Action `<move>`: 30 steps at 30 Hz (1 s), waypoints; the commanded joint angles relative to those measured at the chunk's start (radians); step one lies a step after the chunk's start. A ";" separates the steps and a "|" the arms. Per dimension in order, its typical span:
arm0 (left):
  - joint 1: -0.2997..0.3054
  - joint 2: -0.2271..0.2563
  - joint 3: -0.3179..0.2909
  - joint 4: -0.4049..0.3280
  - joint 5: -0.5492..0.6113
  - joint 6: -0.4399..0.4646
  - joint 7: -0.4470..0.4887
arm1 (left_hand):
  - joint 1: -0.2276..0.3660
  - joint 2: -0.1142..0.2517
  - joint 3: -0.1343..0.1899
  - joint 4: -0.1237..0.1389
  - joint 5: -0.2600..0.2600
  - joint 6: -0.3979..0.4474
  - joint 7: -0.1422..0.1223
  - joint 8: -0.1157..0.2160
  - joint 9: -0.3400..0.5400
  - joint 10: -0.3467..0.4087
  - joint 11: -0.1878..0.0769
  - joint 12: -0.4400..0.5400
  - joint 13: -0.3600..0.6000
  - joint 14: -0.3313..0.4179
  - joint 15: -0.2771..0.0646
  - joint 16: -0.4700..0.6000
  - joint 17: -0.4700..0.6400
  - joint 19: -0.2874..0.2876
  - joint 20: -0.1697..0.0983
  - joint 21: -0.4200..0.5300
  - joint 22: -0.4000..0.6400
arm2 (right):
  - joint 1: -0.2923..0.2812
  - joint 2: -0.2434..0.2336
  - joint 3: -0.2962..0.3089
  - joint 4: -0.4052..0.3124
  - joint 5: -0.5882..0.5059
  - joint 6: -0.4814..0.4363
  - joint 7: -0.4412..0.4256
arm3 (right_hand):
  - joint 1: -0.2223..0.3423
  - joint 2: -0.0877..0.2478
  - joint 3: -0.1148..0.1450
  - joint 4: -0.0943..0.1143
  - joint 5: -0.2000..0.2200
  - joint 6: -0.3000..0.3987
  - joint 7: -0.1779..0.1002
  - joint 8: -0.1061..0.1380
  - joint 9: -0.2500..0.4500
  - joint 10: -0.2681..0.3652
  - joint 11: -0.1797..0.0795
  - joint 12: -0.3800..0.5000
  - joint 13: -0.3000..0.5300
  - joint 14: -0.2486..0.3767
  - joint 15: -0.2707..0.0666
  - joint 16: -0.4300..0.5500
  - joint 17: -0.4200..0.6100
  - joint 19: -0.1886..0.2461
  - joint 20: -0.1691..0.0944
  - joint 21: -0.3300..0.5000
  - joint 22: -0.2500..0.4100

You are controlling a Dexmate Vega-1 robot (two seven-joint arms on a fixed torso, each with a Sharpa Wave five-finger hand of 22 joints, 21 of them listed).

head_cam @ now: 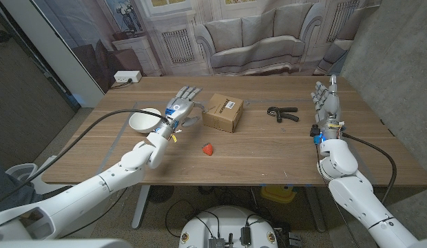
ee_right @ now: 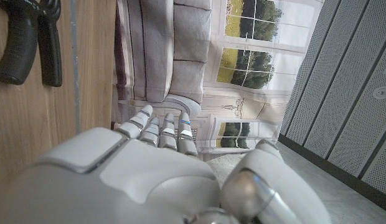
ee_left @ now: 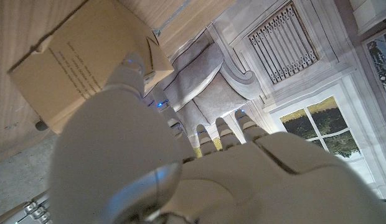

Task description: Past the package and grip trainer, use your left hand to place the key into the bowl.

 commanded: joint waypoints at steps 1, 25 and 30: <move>-0.005 -0.011 0.005 0.015 -0.009 -0.003 0.008 | 0.008 0.004 -0.007 0.001 -0.004 0.002 0.001 -0.001 0.003 0.003 -0.002 0.000 0.002 -0.001 -0.079 0.006 0.004 -0.006 0.001 0.003 0.004 | -0.010 -0.002 0.005 -0.003 0.002 0.001 -0.001 | -0.001 0.001 -0.006 -0.001 -0.001 0.008 0.001 -0.001 0.002 0.012 0.002 0.006 0.001 0.008 0.000 0.000 0.005 0.010 0.001 -0.002 0.002; -0.018 -0.035 0.013 0.043 -0.037 -0.017 0.042 | 0.003 0.012 -0.020 0.013 -0.013 -0.005 0.001 -0.012 0.006 0.002 -0.004 -0.002 0.002 0.004 -0.081 0.009 0.006 -0.005 -0.003 0.003 0.004 | -0.022 -0.012 0.018 -0.010 0.018 -0.009 0.007 | -0.001 0.003 -0.008 -0.003 0.000 0.009 0.001 -0.001 0.002 0.015 0.001 0.007 0.001 0.009 0.001 -0.001 0.005 0.012 0.002 -0.006 0.002; -0.021 -0.035 0.015 0.048 -0.041 -0.021 0.043 | 0.002 0.012 -0.022 0.015 -0.014 -0.003 0.001 -0.012 0.006 0.002 -0.005 -0.002 0.002 0.006 -0.082 0.009 0.006 -0.005 -0.004 0.004 0.004 | -0.026 -0.012 0.020 -0.012 0.019 -0.009 0.006 | -0.001 0.003 -0.008 -0.003 0.000 0.008 0.001 -0.002 0.002 0.015 0.002 0.007 0.002 0.009 0.001 -0.001 0.005 0.012 0.002 -0.007 0.002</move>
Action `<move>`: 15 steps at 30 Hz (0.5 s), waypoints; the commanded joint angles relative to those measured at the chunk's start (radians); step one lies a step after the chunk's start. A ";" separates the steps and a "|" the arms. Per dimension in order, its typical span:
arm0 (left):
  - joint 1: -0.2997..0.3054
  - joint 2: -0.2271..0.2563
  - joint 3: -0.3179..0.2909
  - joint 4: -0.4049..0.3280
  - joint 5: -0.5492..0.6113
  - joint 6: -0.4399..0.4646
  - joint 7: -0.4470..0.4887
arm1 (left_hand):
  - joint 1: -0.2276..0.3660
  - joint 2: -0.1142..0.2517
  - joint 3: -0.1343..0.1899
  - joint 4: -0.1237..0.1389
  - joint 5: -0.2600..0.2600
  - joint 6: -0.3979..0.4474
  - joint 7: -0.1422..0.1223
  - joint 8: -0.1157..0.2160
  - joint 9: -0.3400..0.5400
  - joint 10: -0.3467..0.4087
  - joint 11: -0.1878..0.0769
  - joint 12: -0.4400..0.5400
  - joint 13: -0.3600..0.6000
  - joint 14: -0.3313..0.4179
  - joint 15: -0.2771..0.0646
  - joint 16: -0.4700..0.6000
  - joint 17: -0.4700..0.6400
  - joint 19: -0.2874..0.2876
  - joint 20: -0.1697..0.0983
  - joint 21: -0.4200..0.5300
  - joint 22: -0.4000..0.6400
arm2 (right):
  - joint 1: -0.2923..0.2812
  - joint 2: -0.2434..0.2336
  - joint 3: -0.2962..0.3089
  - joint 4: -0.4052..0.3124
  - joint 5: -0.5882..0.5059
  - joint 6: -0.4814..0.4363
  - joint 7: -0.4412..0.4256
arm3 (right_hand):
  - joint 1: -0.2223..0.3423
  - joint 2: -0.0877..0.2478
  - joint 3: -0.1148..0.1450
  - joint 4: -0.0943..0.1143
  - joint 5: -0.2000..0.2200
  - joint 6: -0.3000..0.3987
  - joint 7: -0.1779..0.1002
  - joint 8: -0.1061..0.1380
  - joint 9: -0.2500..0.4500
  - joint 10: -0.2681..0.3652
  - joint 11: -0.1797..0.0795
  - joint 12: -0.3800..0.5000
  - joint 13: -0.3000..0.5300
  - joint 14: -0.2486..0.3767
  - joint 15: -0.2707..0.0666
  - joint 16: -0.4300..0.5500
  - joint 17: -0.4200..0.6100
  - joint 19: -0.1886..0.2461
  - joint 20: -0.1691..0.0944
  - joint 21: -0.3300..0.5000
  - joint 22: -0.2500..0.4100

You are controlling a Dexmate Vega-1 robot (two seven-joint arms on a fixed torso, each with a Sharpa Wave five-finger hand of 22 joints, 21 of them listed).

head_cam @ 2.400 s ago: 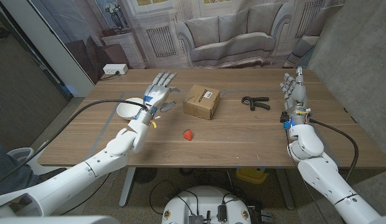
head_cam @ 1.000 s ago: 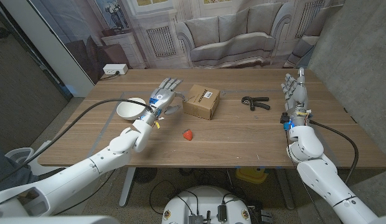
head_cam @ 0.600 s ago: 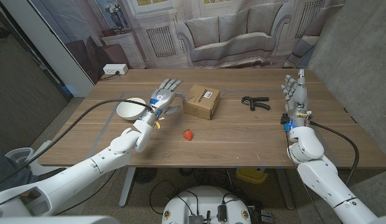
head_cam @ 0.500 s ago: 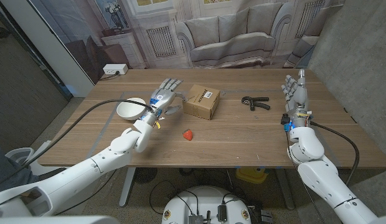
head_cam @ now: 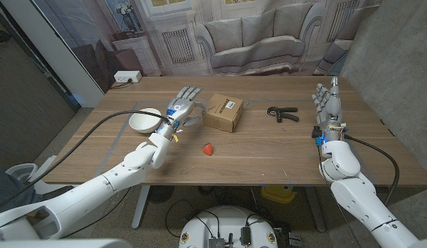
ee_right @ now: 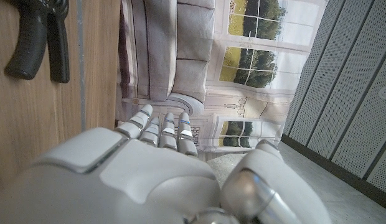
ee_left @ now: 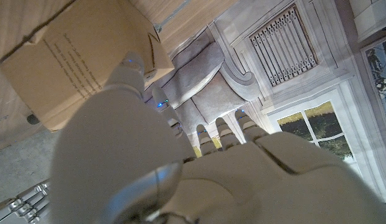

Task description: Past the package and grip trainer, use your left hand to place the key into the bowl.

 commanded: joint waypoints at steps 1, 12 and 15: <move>-0.009 -0.007 0.005 0.014 -0.012 -0.006 0.006 | 0.001 0.005 -0.004 0.005 -0.003 -0.002 0.001 -0.002 0.002 0.002 -0.005 -0.002 0.002 0.003 -0.085 0.009 0.001 -0.005 -0.005 0.004 0.004 | -0.009 -0.003 0.006 -0.004 0.007 -0.001 0.004 | -0.001 0.003 -0.003 0.003 0.000 0.008 0.001 -0.002 0.002 0.008 0.002 0.007 0.002 0.005 0.004 -0.001 0.005 0.009 -0.001 0.000 0.002; -0.020 -0.013 0.015 0.026 -0.016 -0.011 -0.008 | -0.002 0.007 -0.012 0.009 -0.006 0.004 0.001 -0.004 0.002 0.005 -0.006 -0.002 0.003 0.005 -0.086 0.009 0.001 -0.005 -0.004 0.004 0.004 | -0.018 0.003 0.010 -0.003 0.006 0.009 0.003 | -0.001 0.004 -0.004 0.002 0.000 0.009 0.001 -0.002 0.002 0.008 0.002 0.006 0.002 0.006 0.004 0.000 0.005 0.010 -0.001 -0.002 0.002; -0.022 -0.014 0.017 0.027 -0.016 -0.011 -0.011 | -0.003 0.008 -0.013 0.009 -0.007 0.006 0.001 -0.004 0.003 0.004 -0.006 -0.003 0.003 0.005 -0.087 0.009 0.001 -0.006 -0.004 0.003 0.004 | -0.020 0.004 0.011 -0.002 0.007 0.011 0.002 | -0.001 0.005 -0.004 0.002 0.000 0.009 0.001 -0.002 0.002 0.008 0.001 0.006 0.002 0.007 0.005 0.000 0.005 0.010 -0.001 -0.003 0.002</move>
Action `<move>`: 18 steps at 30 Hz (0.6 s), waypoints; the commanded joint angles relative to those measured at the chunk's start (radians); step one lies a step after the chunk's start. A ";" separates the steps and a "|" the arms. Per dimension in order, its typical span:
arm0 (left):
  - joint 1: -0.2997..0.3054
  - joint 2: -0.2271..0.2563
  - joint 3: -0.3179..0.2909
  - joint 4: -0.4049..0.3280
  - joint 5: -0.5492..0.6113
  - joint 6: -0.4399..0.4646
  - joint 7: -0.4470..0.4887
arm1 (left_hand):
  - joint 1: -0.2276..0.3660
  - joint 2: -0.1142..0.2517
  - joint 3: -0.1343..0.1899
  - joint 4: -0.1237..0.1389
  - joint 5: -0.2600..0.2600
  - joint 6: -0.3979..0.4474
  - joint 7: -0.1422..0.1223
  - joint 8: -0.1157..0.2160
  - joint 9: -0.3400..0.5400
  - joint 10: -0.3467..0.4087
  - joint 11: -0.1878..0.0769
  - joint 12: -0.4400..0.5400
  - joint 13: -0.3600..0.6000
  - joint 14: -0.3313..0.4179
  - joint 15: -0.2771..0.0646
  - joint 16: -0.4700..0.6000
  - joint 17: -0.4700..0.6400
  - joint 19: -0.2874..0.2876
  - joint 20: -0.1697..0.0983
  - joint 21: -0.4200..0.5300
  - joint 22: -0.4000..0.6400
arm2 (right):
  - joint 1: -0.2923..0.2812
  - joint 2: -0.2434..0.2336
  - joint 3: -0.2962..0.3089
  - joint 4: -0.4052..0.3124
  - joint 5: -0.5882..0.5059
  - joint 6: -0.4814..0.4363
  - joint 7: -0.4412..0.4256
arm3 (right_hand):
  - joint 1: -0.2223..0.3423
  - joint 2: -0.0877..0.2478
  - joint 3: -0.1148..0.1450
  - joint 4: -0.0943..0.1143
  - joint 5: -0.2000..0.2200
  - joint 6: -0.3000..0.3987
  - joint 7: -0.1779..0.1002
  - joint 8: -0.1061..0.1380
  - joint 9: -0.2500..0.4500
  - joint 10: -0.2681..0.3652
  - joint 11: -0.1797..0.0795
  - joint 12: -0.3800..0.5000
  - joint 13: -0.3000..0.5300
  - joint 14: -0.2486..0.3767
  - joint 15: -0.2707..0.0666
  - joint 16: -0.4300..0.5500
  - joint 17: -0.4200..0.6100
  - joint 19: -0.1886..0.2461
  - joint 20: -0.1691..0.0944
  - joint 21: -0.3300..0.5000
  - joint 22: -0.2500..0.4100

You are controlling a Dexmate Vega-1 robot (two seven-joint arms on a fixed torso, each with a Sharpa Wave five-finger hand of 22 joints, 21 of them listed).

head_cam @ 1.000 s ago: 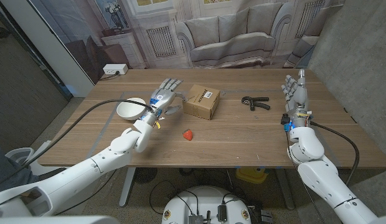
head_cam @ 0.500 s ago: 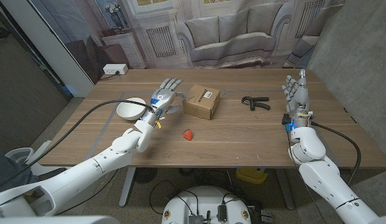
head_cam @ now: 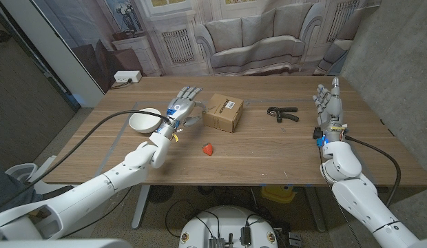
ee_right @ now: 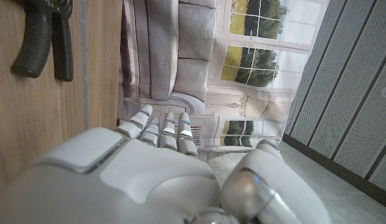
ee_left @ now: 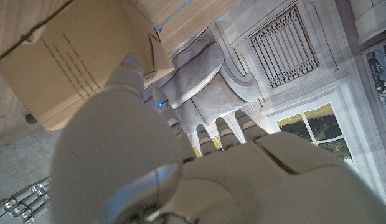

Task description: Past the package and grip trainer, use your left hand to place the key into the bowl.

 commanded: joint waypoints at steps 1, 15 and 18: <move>-0.011 -0.006 0.010 0.010 -0.005 -0.003 -0.015 | 0.001 0.005 -0.007 0.003 -0.003 0.006 0.001 -0.002 0.003 0.004 -0.005 -0.003 0.003 0.005 -0.086 0.009 0.002 -0.006 -0.004 0.003 0.004 | -0.010 0.005 0.005 0.000 0.001 0.012 0.000 | -0.001 0.005 -0.005 0.002 0.000 0.009 0.001 -0.002 0.003 0.004 -0.001 0.006 0.002 0.007 0.005 0.000 0.005 0.010 -0.001 -0.003 0.002; -0.012 -0.010 0.018 0.011 -0.008 0.006 -0.033 | 0.000 0.005 -0.016 0.005 -0.004 0.019 0.001 -0.003 0.003 0.011 -0.009 -0.001 0.003 0.007 -0.089 0.009 0.002 -0.006 -0.007 0.004 0.004 | -0.018 0.008 0.006 -0.002 -0.002 0.020 0.001 | -0.001 0.006 -0.006 0.001 -0.001 0.009 0.001 -0.002 0.003 0.005 -0.004 0.006 0.002 0.007 0.005 -0.001 0.005 0.011 0.000 -0.005 0.003; -0.011 -0.012 0.020 0.013 -0.009 0.008 -0.034 | 0.002 0.006 -0.016 0.005 -0.004 0.025 0.002 -0.002 0.003 0.013 -0.009 -0.001 0.003 0.009 -0.088 0.009 0.002 -0.007 -0.006 0.004 0.004 | -0.019 0.008 0.007 -0.002 -0.001 0.021 0.002 | -0.001 0.006 -0.007 0.001 -0.001 0.009 0.001 -0.002 0.003 0.005 -0.003 0.006 0.002 0.007 0.005 0.000 0.005 0.011 0.001 -0.005 0.003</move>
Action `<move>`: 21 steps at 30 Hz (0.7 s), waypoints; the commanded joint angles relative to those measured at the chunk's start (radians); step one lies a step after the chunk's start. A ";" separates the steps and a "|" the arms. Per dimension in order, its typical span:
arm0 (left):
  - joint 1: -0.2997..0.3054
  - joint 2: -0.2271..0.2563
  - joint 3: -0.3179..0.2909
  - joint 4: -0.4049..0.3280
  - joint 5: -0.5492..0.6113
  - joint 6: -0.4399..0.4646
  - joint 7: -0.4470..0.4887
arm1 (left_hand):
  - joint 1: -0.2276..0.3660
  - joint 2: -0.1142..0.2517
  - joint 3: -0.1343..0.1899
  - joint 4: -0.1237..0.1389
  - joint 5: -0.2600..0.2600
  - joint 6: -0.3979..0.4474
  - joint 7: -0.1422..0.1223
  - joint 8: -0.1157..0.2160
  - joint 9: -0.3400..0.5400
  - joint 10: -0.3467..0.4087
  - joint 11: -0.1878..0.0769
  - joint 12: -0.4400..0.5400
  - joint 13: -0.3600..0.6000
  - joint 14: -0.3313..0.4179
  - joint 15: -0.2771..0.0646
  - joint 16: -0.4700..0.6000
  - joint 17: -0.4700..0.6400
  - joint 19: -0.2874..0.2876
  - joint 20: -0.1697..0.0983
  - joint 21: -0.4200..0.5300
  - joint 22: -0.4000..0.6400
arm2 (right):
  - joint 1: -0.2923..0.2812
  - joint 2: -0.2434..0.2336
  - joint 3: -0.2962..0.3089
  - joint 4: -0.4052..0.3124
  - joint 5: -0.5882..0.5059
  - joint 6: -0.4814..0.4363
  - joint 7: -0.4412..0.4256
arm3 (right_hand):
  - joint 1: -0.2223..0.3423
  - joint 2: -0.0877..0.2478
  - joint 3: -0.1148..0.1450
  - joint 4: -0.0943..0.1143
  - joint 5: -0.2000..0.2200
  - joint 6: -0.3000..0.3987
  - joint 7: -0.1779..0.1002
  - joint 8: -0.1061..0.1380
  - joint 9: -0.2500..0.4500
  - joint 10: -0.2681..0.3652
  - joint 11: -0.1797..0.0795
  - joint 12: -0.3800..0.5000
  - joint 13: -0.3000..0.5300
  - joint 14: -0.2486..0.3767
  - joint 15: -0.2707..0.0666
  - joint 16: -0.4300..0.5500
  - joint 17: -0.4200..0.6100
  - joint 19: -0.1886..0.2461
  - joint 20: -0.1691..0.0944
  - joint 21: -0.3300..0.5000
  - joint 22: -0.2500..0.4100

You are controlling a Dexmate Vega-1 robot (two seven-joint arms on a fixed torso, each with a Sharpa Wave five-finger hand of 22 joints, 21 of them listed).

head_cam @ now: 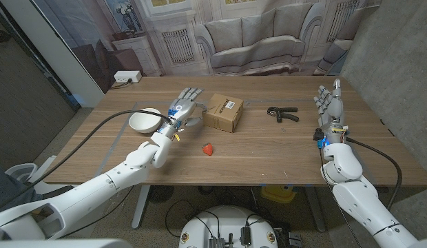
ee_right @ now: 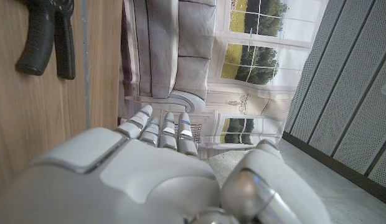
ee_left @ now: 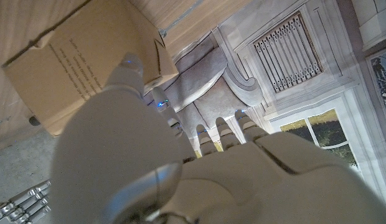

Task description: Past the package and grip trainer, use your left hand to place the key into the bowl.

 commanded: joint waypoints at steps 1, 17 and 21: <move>0.000 -0.004 0.008 0.003 -0.003 0.010 -0.012 | 0.001 0.006 -0.006 0.000 0.000 0.016 0.000 -0.002 0.004 0.008 -0.004 -0.001 0.002 0.009 -0.089 0.009 0.002 -0.003 -0.003 0.004 0.004 | -0.006 0.003 0.002 -0.002 -0.002 0.007 0.001 | -0.002 0.006 -0.004 -0.002 -0.001 0.008 0.001 -0.002 0.003 0.005 -0.002 0.006 0.002 0.007 0.005 0.000 0.005 0.012 0.000 0.000 0.003; 0.001 -0.018 0.009 0.028 -0.004 0.017 0.044 | 0.017 0.019 -0.007 -0.002 -0.001 0.094 0.004 0.020 0.004 0.051 -0.020 0.009 0.002 0.045 -0.098 0.019 0.005 0.007 0.006 0.007 0.005 | -0.004 0.008 0.002 0.004 0.002 0.015 0.008 | -0.002 0.007 -0.006 -0.003 -0.001 0.009 0.001 -0.002 0.003 0.005 -0.003 0.006 0.002 0.007 0.006 -0.001 0.005 0.012 0.001 -0.003 0.003; -0.005 -0.024 0.011 0.036 -0.005 0.014 0.060 | 0.024 0.027 -0.003 -0.003 -0.003 0.121 0.008 0.028 0.004 0.073 -0.024 0.015 0.002 0.061 -0.098 0.023 0.006 0.014 0.010 0.010 0.005 | -0.004 0.010 0.002 0.006 0.002 0.019 0.009 | -0.002 0.007 -0.006 -0.003 -0.001 0.010 0.002 -0.002 0.003 0.005 -0.002 0.006 0.002 0.007 0.006 -0.001 0.005 0.012 0.001 -0.003 0.003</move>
